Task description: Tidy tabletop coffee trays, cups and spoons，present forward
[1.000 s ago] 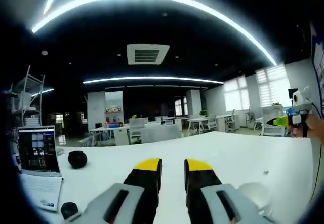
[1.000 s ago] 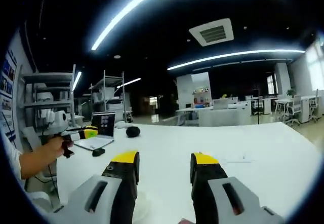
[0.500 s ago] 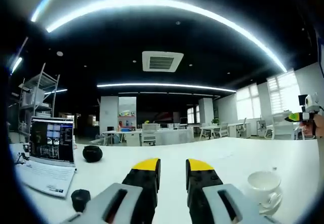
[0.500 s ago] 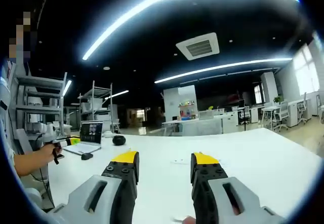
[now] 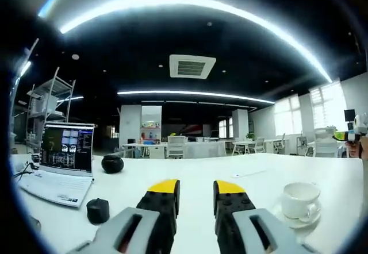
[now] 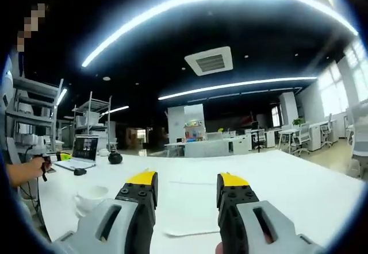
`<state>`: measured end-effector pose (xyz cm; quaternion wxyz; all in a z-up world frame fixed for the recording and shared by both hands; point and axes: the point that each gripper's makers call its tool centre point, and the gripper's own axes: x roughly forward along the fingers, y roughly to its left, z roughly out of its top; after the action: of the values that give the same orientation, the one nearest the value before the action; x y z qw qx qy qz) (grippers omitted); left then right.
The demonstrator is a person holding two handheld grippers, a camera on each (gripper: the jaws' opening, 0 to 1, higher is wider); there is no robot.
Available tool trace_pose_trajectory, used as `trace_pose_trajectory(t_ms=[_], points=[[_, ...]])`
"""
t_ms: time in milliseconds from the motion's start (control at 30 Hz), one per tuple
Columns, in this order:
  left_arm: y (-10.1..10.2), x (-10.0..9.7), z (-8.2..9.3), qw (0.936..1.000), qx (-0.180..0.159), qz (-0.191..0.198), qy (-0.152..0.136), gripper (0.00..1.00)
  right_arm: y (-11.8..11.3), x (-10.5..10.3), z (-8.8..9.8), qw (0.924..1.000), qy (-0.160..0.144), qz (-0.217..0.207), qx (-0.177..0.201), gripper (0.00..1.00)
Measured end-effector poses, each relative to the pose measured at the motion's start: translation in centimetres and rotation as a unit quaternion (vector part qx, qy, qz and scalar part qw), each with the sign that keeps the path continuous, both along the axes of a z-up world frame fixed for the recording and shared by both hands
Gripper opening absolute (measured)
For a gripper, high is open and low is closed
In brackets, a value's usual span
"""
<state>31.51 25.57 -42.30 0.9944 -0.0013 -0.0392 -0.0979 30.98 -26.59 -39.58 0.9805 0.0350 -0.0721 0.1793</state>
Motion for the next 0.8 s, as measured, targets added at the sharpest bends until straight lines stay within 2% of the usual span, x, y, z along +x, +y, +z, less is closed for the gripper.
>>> trace_pose_trajectory(t_ms=[200,367,633,800], points=[[-0.1,-0.3,-0.8,1.0,-0.003,0.003,0.003,0.27,-1.2,-0.9,-1.2,0.9998,-0.011,-0.016,0.006,0.42],[-0.4,-0.2,-1.7,0.9999,-0.01,0.003,0.013,0.27,-2.1,-1.1,-2.3,0.9996,-0.006,-0.023,0.012,0.42],[-0.9,0.0,-0.7,1.0,-0.007,-0.003,0.002,0.27,-2.3,-1.0,-1.6,0.9997,-0.008,-0.021,0.01,0.42],[-1.1,-0.1,-0.9,0.9999,0.001,-0.009,0.008,0.28,-2.5,-1.0,-1.3,0.9998,-0.011,-0.018,0.007,0.42]])
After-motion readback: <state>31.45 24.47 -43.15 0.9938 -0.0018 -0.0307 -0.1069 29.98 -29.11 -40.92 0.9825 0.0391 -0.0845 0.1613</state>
